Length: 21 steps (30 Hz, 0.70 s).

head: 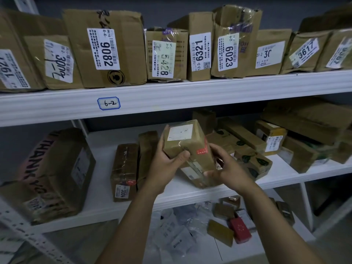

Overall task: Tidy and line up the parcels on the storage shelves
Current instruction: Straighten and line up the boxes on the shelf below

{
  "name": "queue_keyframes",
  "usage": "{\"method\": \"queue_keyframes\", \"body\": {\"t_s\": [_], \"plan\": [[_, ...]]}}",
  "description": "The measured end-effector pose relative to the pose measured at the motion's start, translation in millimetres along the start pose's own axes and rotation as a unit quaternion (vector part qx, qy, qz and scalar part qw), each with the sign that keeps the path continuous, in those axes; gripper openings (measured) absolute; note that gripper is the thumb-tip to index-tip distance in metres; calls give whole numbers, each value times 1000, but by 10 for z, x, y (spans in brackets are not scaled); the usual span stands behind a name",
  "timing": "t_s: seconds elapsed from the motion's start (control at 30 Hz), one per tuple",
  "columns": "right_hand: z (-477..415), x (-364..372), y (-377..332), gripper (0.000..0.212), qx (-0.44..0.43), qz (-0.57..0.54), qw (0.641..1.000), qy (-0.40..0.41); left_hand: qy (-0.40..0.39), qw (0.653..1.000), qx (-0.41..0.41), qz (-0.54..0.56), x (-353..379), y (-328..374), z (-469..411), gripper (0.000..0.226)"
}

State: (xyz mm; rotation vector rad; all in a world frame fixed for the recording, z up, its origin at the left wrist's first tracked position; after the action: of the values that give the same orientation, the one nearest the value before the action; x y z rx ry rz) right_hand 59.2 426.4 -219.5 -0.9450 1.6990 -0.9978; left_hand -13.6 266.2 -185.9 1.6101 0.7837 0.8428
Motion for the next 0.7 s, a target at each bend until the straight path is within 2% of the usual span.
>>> {"method": "queue_keyframes", "body": {"t_s": [0.13, 0.33, 0.53, 0.63, 0.7], "plan": [[-24, 30, -49, 71, -27, 23, 999, 19, 1, 998, 34, -53, 41, 77, 85, 79], [44, 73, -73, 57, 10, -91, 996, 1, -5, 996, 39, -80, 25, 0, 123, 70], [12, 129, -164, 71, -23, -100, 994, -23, -43, 999, -21, -2, 138, -120, 185, 39], [-15, 177, -57, 81, 3, -78, 997, -21, -25, 999, -25, 3, 79, -213, 188, 42], [10, 286, 9, 97, 36, -101, 993, -50, -18, 999, -30, -5, 30, -277, 180, 51]]}}
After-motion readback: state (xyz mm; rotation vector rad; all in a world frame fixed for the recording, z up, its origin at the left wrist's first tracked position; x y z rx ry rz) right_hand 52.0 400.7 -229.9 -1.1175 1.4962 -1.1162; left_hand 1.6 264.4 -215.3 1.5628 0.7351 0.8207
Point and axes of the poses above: each hand's wrist, its own z-axis away from the middle knuckle, its own x-axis out of the palm, y = z × x, the point moved 10 cm from there along -z, towards the middle knuckle, and after that the axes turned 7 degrees about -x, right-handed, at the moved point
